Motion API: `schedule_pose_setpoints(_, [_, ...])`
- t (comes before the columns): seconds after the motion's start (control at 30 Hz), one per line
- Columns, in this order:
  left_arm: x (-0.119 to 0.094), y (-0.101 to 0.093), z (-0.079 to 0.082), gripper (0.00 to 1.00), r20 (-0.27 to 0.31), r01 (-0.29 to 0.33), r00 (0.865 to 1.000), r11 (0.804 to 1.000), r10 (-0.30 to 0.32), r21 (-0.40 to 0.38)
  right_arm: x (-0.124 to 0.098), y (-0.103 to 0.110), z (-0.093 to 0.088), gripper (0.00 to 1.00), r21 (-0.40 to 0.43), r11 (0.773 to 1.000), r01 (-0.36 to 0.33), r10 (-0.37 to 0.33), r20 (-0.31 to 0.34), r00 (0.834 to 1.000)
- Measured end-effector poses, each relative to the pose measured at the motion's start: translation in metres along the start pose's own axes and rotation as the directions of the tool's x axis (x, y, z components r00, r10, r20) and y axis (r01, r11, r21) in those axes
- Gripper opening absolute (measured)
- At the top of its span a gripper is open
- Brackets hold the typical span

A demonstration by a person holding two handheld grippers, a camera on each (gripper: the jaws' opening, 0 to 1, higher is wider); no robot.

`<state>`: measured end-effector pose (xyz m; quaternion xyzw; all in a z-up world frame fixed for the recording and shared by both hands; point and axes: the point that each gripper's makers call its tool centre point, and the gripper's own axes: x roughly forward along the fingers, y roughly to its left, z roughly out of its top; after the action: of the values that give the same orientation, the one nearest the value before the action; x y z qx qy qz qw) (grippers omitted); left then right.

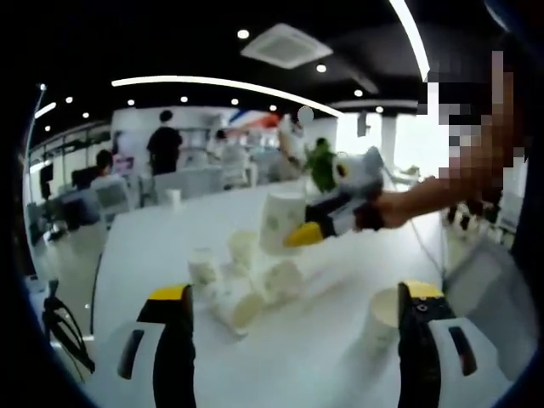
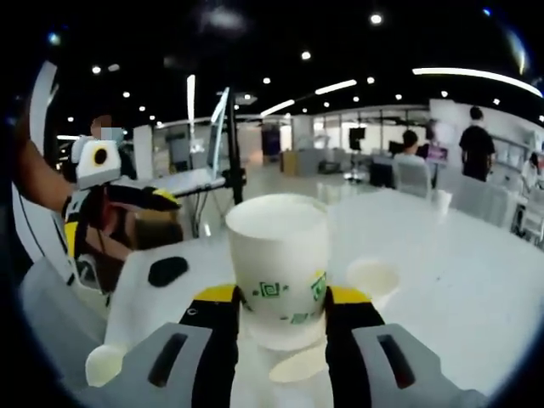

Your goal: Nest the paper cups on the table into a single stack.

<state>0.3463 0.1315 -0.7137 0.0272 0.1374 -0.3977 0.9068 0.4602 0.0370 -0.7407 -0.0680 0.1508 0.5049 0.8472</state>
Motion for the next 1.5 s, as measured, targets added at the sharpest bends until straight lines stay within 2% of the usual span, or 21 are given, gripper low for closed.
schedule_pose_setpoints(0.2, [0.000,0.001,0.003,0.99,0.007,-0.003,1.000,1.000,0.003,0.005,-0.003,-0.005,0.006,0.36,-0.015,1.000,0.009,-0.008,0.005,1.000])
schedule_pose_setpoints(0.57, [-0.001,0.002,0.006,0.99,0.013,-0.003,1.000,1.000,0.003,0.005,-0.010,-0.008,0.008,0.36,-0.012,1.000,0.014,-0.014,-0.009,1.000])
schedule_pose_setpoints(0.8, [0.001,-0.001,0.014,0.99,0.036,0.008,0.999,1.000,-0.008,-0.012,-0.016,-0.008,0.012,0.36,-0.017,1.000,0.017,-0.017,-0.006,1.000])
schedule_pose_setpoints(1.13, [0.003,-0.005,0.021,0.99,0.038,0.016,0.999,1.000,-0.016,0.008,-0.026,0.003,0.015,0.36,-0.031,0.999,0.006,-0.006,-0.009,1.000])
schedule_pose_setpoints(1.5, [0.005,-0.013,0.027,0.98,0.039,0.034,0.999,0.999,-0.035,0.025,-0.039,0.019,0.010,0.36,-0.039,0.999,-0.008,0.007,-0.025,1.000])
